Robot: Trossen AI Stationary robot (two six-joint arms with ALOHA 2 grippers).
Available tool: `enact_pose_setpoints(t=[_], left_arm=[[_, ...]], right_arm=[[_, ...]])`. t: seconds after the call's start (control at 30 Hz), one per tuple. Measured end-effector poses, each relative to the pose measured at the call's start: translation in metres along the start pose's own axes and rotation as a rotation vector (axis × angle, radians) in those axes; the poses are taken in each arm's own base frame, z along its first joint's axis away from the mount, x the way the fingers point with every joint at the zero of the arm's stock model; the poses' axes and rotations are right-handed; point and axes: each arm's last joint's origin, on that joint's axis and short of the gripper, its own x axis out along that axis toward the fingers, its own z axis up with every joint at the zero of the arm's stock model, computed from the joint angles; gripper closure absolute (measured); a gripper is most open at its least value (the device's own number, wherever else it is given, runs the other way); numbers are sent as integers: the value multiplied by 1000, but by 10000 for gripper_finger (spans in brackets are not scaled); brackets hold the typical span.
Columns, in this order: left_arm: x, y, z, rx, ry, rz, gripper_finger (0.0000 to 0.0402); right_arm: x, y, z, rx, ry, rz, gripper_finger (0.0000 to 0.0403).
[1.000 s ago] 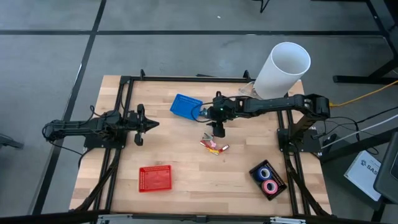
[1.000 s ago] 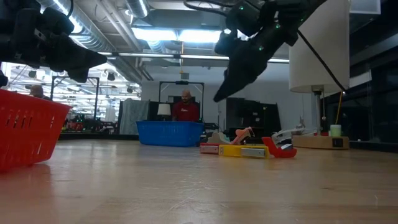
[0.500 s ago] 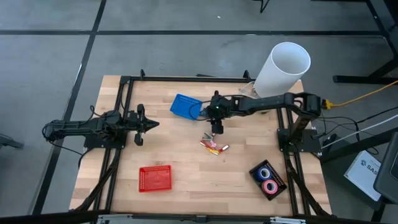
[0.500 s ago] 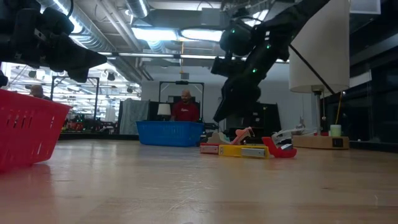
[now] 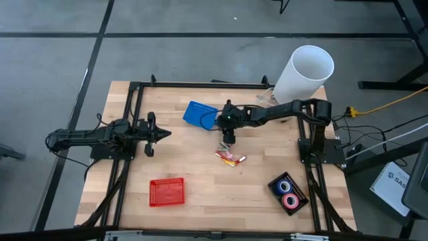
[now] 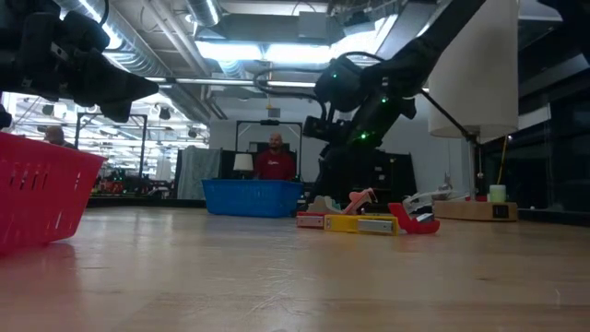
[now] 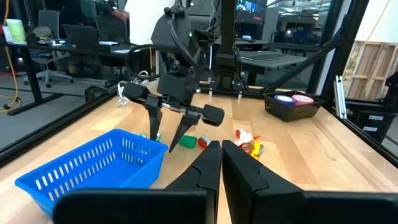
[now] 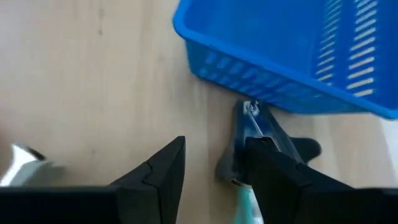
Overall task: Pick and place Stapler, Stapler remover, tape
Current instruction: Put the black staple remover into the blue bin
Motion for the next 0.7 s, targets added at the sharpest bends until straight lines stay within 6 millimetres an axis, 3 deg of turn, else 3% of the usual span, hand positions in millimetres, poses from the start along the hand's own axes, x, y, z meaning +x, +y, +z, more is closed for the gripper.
enact_pose_setpoints(t=[0.13, 0.4, 0.7], left_arm=[[0, 0, 0, 0, -1, 0, 395], [0, 0, 0, 0, -1, 0, 395], [0, 0, 0, 0, 0, 0, 389]], right_arm=[[1, -1, 0, 1, 7, -24, 266], [0, -3, -1, 3, 27, -90, 388], [-20, -4, 1, 26, 87, -75, 397]])
